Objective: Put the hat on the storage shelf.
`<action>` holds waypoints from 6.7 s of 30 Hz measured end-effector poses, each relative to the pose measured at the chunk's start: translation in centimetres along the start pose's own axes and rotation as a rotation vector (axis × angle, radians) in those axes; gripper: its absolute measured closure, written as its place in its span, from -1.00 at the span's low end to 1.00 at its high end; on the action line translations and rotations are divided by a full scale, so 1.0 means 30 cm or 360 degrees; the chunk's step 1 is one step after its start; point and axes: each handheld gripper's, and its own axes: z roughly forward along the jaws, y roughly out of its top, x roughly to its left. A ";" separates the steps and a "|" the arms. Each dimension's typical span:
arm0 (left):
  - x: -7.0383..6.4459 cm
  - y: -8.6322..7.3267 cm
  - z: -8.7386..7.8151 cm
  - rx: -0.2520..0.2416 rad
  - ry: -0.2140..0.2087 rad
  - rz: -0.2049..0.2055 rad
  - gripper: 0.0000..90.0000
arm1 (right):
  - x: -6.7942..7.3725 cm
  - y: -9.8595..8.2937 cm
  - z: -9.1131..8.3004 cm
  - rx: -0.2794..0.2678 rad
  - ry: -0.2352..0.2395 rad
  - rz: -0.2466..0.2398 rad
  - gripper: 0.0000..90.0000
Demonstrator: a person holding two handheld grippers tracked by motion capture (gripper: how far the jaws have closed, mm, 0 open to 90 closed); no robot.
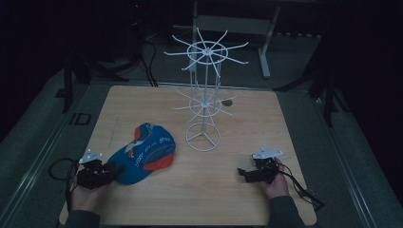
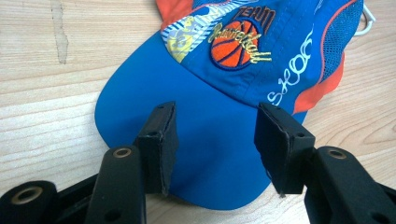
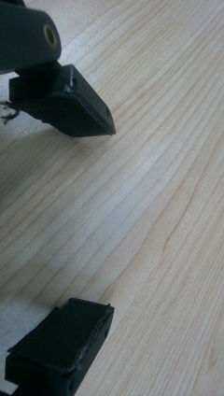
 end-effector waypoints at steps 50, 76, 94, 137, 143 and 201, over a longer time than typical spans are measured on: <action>-0.084 0.152 -0.019 0.0068 -0.0061 0.0184 0.09 | 0.016 -0.008 -0.008 0.0003 -0.0033 0.0032 -0.74; -0.133 0.258 0.001 0.0087 -0.0109 0.0286 0.07 | 0.016 -0.008 -0.009 0.0004 -0.0033 0.0030 -0.74; -0.153 0.297 0.028 0.0078 -0.0123 0.0295 0.06 | 0.016 -0.008 -0.009 0.0004 -0.0033 0.0030 -0.74; -0.195 0.369 0.119 0.0140 -0.0096 0.0338 -0.18 | 0.016 -0.008 -0.009 0.0005 -0.0032 0.0028 -0.74; -0.195 0.377 0.135 0.0144 -0.0087 0.0327 -0.27 | 0.016 -0.008 -0.009 0.0004 -0.0032 0.0029 -0.74; -0.221 0.403 0.314 0.0432 0.0002 0.0409 -0.04 | 0.016 -0.008 -0.009 0.0004 -0.0029 0.0027 -0.74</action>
